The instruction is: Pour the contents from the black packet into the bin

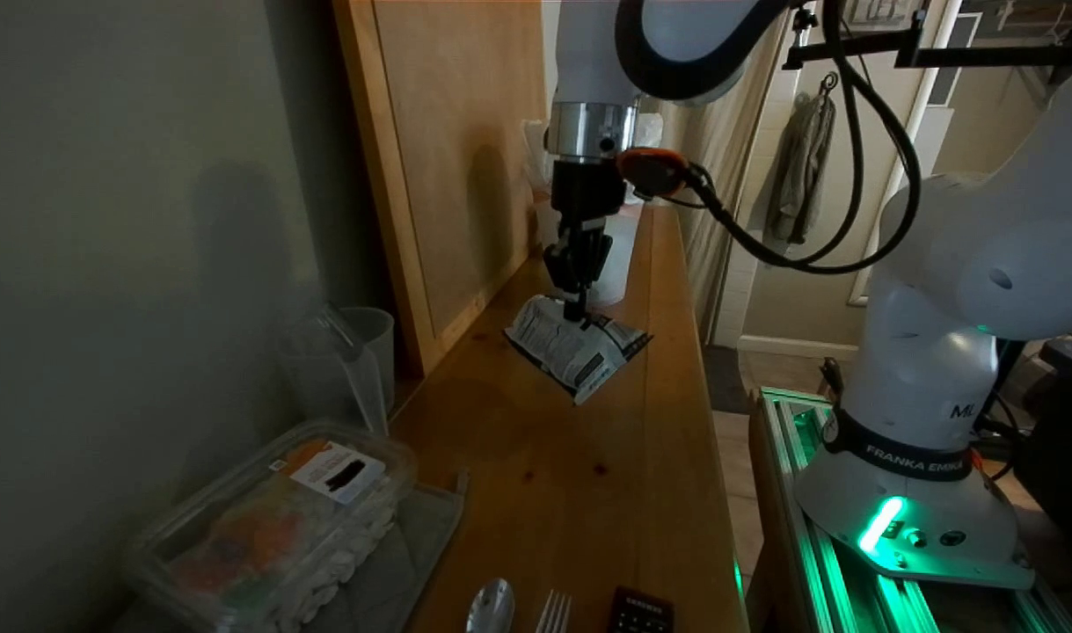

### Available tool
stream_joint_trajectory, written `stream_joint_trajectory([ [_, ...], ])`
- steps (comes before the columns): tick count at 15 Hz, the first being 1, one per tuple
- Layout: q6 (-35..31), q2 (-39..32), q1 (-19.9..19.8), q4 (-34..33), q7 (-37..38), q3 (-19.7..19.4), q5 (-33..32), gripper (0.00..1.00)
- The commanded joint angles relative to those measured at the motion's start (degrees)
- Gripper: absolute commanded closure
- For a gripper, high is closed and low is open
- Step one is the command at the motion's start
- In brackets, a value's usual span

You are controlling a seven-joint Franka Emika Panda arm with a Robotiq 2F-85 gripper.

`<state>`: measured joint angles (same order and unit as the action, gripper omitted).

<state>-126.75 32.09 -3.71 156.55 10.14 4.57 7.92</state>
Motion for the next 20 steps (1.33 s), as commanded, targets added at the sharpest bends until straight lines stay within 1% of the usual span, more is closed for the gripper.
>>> stream_joint_trajectory([
  [1,-4.57,-4.72,1.63,0.70,-0.41,-0.42,-0.72,1.00],
  [7,-7.43,-9.24,2.54,0.46,-0.10,-0.40,-0.90,1.00],
  [8,-8.31,-9.67,2.52,0.67,0.18,-0.26,-1.13,0.74],
  [9,-8.67,-10.18,2.71,0.55,-0.06,-0.38,-0.97,0.73],
  [12,-9.26,-10.43,2.64,0.23,0.21,-0.34,-1.42,0.54],
  [15,-7.02,-8.84,2.97,-0.77,-0.13,-0.75,-0.76,0.33],
  [17,-5.95,-7.02,2.85,-1.41,0.31,-0.45,-1.47,0.20],
  [18,-5.38,-6.05,2.71,-1.78,0.48,-0.29,-1.97,0.12],
  [20,-3.64,-3.77,2.49,-2.73,0.44,-0.14,-3.07,0.00],
])
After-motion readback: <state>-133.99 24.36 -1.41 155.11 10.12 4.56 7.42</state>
